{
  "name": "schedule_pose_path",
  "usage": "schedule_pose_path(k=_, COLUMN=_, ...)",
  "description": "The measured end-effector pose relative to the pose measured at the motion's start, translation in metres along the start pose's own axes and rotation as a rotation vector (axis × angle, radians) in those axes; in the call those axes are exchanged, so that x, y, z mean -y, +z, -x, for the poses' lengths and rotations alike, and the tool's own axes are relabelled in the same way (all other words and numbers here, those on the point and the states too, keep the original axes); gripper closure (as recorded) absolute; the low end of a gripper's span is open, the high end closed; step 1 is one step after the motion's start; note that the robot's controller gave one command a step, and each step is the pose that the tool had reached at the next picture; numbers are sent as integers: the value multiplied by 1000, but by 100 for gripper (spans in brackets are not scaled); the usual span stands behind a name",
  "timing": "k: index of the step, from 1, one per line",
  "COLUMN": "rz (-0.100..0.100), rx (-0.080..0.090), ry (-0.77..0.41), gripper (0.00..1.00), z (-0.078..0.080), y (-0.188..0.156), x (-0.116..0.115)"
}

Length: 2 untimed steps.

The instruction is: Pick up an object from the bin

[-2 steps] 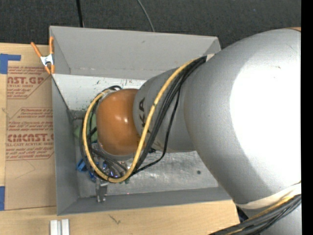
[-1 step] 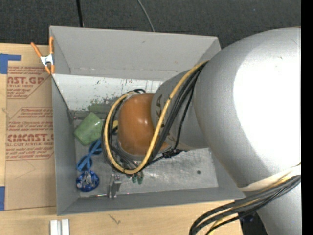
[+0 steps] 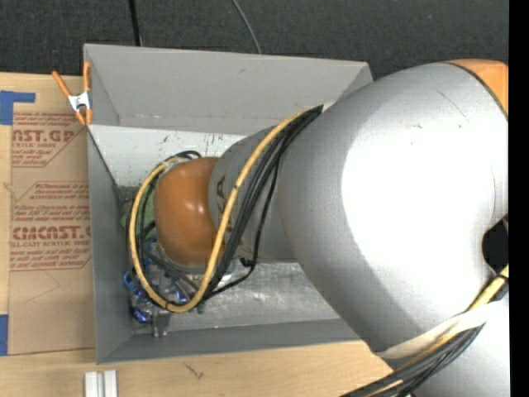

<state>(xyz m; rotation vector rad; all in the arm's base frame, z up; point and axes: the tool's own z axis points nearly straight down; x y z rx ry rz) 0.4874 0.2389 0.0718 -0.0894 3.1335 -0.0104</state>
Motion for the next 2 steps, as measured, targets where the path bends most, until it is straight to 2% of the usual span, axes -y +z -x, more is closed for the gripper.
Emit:
schedule_pose_path(k=1, rz=9, rx=6, ry=2, gripper=100, z=1, y=-1, x=-3)
schedule_pose_path(k=2, rz=10, rx=0, ry=1, gripper=100, z=3, y=-69, x=-4)
